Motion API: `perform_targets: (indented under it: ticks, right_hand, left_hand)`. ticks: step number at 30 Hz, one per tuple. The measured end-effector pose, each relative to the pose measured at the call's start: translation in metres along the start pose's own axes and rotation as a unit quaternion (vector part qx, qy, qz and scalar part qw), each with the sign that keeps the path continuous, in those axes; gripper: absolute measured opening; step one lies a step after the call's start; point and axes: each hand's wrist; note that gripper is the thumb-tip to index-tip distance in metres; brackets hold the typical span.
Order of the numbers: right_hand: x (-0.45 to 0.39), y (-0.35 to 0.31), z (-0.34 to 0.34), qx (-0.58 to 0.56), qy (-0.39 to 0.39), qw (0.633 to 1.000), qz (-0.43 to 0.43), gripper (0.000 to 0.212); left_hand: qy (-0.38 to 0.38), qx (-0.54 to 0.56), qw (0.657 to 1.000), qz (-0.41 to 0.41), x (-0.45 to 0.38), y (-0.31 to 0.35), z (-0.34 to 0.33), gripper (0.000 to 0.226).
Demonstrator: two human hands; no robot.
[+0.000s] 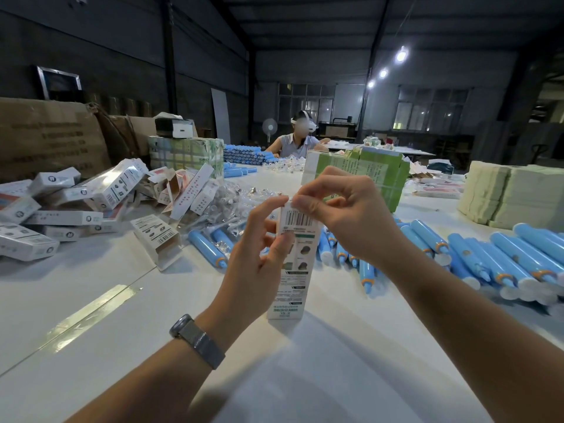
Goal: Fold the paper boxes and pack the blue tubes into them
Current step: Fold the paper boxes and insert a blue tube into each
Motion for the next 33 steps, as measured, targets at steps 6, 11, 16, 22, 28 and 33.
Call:
perform_targets:
  ticks: [6,11,16,22,28,33]
  right_hand:
    - [0.002,0.004,-0.002,0.009,0.0,1.0,0.004,0.012]
    - [0.011,0.018,0.002,0.0,-0.014,1.0,0.005,0.022]
    - [0.013,0.025,0.0,0.016,0.019,0.999,0.027,0.023]
    - [0.013,0.024,0.002,0.037,0.024,0.998,0.05,0.015]
    - [0.015,0.026,-0.002,0.05,0.048,0.997,0.046,0.014]
    - [0.021,0.035,-0.018,0.172,0.076,0.981,0.051,0.033]
  left_hand:
    - [0.003,0.005,1.0,0.001,-0.002,-0.001,0.002,0.044]
    - [0.014,0.016,1.0,0.002,-0.002,-0.003,0.003,0.041]
    - [0.016,0.014,1.0,0.004,-0.001,-0.005,0.003,0.039]
    - [0.019,0.022,1.0,-0.004,-0.001,-0.006,0.002,0.038]
    - [0.025,0.008,1.0,0.0,0.0,-0.008,0.002,0.025]
    - [0.073,-0.041,0.997,-0.005,-0.004,-0.01,0.001,0.021]
Point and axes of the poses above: each hand's wrist, its own x-axis away from the middle knuckle, its own z-axis out of the back of the hand, y = z × x, and after that the axes turned 5 degrees about -x, right-handed
